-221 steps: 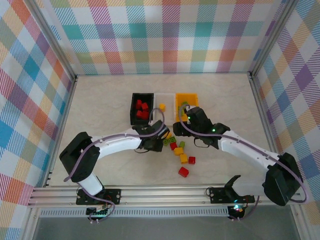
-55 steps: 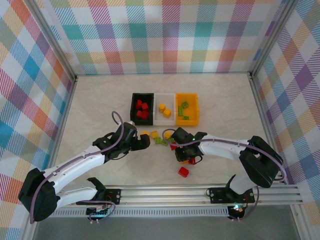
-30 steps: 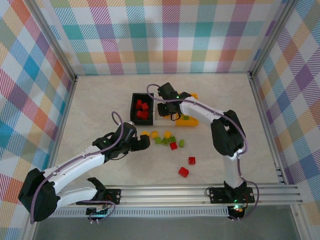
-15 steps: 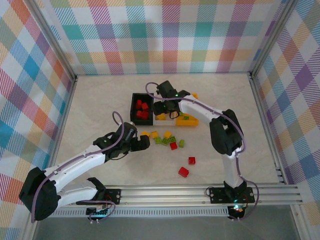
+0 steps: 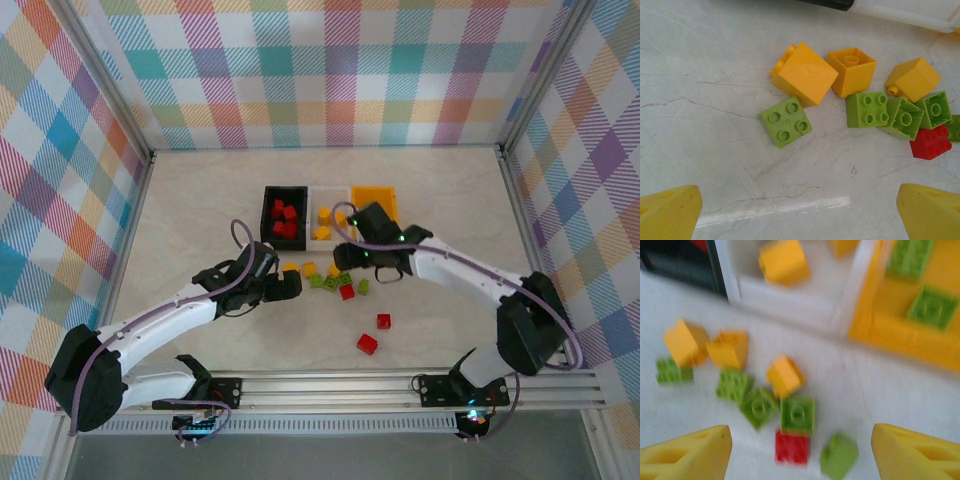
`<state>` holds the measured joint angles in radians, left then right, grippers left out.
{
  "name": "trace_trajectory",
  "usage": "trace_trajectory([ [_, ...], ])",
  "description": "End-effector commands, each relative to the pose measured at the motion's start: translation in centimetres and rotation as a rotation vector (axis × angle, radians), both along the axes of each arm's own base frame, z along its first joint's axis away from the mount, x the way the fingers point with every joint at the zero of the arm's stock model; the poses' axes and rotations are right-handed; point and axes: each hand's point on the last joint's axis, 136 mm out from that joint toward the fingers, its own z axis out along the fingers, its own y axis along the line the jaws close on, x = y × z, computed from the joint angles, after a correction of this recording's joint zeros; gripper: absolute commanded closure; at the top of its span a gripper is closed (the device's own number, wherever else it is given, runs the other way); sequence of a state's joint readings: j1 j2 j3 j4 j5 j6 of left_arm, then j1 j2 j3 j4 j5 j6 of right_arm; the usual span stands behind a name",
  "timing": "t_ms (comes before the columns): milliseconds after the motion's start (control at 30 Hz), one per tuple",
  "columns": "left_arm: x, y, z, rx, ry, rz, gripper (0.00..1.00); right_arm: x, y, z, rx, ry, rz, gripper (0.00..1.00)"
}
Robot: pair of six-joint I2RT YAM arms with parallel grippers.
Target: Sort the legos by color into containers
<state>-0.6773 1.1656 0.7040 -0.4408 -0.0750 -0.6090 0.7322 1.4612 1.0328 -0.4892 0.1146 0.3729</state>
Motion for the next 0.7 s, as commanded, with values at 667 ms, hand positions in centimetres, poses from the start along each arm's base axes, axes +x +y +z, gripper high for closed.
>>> trace_trajectory([
  [667,0.8,1.9,2.0,0.006,-0.039,0.034,0.0,-16.5,-2.7,-8.7,-0.306,0.292,0.216,0.32],
])
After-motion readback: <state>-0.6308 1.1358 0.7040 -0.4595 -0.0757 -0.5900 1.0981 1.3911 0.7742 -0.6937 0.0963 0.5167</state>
